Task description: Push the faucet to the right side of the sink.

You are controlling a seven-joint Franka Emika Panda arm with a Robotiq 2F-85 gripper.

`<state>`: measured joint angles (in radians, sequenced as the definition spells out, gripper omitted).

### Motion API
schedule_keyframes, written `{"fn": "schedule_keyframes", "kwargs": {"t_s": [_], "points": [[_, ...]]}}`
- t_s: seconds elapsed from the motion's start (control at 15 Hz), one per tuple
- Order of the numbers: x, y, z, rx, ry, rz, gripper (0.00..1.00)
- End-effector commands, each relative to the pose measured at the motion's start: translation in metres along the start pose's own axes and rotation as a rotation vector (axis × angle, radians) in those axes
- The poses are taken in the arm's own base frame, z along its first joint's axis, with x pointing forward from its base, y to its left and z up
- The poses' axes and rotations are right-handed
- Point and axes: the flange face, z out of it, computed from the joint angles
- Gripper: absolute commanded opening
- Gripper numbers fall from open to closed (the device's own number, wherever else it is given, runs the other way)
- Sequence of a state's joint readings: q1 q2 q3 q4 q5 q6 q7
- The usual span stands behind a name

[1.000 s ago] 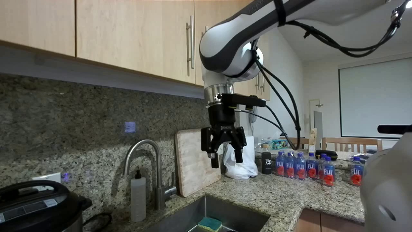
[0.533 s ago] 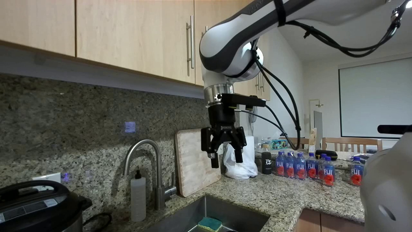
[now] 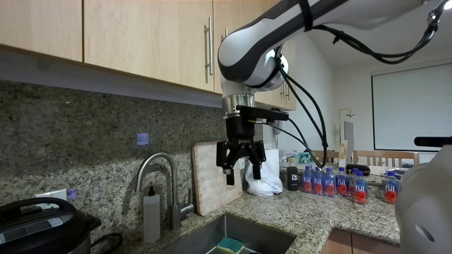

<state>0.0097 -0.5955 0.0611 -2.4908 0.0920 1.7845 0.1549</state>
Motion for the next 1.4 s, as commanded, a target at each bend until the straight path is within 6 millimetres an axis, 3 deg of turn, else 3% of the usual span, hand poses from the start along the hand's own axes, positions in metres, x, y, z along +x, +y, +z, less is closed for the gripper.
{"fn": "schedule_keyframes", "kwargs": {"t_s": [0.0,0.33,0.8,1.07,1.13,1.33], "points": [[0.003,-0.009,0.025,0.035,0.044,0.016,1.00],[0.020,-0.023,0.057,0.072,0.073,0.049,1.00],[0.071,-0.084,0.085,0.017,0.225,0.193,1.00],[0.103,-0.105,0.081,0.061,0.412,0.285,1.00],[0.088,-0.099,0.085,0.047,0.354,0.240,1.00],[0.094,-0.101,0.088,0.051,0.354,0.247,1.00]]}}
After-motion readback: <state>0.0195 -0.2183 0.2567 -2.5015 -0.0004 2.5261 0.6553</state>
